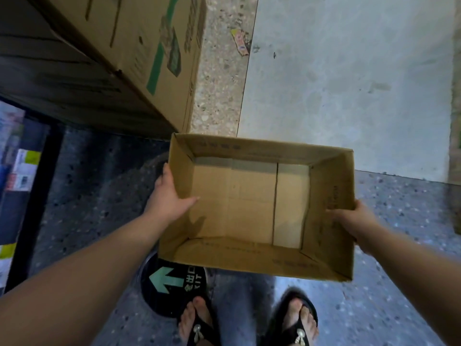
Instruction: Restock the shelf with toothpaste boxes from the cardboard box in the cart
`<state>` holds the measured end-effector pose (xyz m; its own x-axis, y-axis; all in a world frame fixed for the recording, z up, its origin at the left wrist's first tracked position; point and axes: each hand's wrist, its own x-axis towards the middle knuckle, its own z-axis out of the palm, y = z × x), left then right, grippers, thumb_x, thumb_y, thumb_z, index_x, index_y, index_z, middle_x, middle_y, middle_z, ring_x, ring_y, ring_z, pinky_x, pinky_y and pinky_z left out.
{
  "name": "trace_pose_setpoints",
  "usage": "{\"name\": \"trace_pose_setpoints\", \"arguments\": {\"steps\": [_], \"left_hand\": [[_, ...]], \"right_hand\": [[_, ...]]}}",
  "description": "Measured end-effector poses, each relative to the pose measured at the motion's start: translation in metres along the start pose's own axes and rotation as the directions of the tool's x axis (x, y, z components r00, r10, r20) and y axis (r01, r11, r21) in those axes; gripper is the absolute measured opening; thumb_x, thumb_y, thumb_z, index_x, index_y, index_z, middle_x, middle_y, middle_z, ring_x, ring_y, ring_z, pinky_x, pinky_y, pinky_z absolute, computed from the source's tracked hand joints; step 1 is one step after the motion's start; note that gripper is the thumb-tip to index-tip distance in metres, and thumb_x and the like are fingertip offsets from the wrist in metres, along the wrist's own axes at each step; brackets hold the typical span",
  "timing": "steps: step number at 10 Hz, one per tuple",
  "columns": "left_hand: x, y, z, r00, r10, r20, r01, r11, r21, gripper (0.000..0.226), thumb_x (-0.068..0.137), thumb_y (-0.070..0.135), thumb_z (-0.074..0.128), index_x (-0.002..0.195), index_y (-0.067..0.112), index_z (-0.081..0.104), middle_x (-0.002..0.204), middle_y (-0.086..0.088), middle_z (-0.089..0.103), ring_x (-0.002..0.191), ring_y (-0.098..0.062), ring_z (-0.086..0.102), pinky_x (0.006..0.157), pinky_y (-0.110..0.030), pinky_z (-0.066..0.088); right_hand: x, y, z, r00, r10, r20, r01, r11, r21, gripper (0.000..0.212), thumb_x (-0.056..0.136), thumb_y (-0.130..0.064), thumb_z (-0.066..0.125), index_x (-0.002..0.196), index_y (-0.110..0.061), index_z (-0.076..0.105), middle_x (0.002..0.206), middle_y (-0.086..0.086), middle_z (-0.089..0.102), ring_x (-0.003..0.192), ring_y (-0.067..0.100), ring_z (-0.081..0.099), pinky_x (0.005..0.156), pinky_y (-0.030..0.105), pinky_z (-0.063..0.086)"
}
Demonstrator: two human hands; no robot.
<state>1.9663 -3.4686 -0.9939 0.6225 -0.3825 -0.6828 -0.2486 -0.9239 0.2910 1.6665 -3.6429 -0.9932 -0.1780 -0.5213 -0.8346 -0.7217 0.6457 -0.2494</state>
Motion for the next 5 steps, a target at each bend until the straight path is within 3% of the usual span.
{"name": "trace_pose_setpoints", "arguments": {"steps": [2,4,5], "left_hand": [[-0.007,0.003,0.003,0.999,0.001,-0.041,0.002,0.997,0.077,0.105,0.075,0.039,0.071,0.147,0.026,-0.005,0.156,-0.010,0.014,0.137,-0.036,0.030,0.108,-0.050,0.035],[-0.071,0.033,-0.025,0.999,0.049,-0.007,-0.048,0.989,0.141,0.092,0.080,0.046,0.062,0.148,0.021,0.004,0.156,-0.009,0.012,0.139,-0.032,0.024,0.111,-0.049,0.030],[-0.115,0.050,-0.053,0.993,0.120,-0.011,-0.117,0.980,0.159,0.080,0.083,0.047,0.058,0.146,0.018,0.018,0.153,-0.009,0.023,0.136,-0.030,0.032,0.109,-0.046,0.034]], "right_hand": [[-0.008,0.004,0.002,0.998,-0.034,-0.046,0.032,0.999,-0.041,0.052,0.082,-0.010,0.062,0.128,-0.011,0.039,0.122,0.018,0.056,0.108,0.039,0.056,0.089,0.052,0.048],[-0.078,-0.007,-0.029,0.995,-0.099,0.000,0.098,0.989,-0.107,0.074,0.082,-0.014,0.062,0.143,-0.012,0.021,0.144,0.020,0.037,0.123,0.039,0.045,0.095,0.044,0.042],[-0.128,-0.005,-0.059,0.988,-0.151,0.020,0.152,0.967,-0.204,0.068,0.084,-0.018,0.061,0.142,-0.014,0.026,0.146,0.017,0.035,0.127,0.035,0.042,0.096,0.042,0.040]]}}
